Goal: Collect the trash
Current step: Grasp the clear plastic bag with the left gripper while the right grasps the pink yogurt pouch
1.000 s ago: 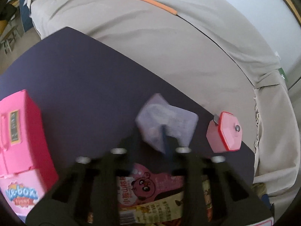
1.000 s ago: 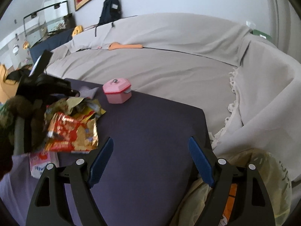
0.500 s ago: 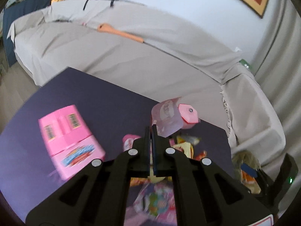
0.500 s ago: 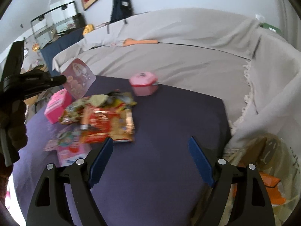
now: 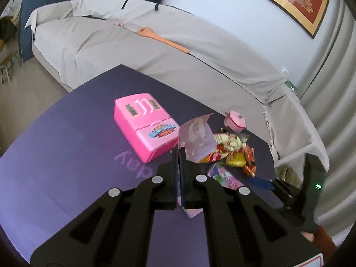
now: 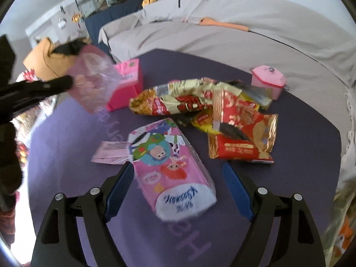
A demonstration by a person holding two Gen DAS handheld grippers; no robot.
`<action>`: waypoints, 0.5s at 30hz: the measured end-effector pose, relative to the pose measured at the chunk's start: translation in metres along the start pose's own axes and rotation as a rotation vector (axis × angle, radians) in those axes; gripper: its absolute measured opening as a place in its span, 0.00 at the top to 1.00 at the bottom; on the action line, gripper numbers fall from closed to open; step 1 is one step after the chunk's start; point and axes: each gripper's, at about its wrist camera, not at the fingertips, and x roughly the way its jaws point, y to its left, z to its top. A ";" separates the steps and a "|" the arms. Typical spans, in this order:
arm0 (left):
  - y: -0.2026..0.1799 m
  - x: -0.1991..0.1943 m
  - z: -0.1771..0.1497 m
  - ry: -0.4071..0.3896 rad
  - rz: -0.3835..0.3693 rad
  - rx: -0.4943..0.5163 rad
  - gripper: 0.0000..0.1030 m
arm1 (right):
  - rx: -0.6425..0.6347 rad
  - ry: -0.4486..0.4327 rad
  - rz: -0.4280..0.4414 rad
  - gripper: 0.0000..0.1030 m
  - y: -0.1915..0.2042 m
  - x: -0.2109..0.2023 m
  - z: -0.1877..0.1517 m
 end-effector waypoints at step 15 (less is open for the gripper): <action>-0.020 -0.004 -0.030 0.048 -0.103 0.047 0.99 | 0.184 0.046 -0.128 0.79 -0.070 -0.045 -0.061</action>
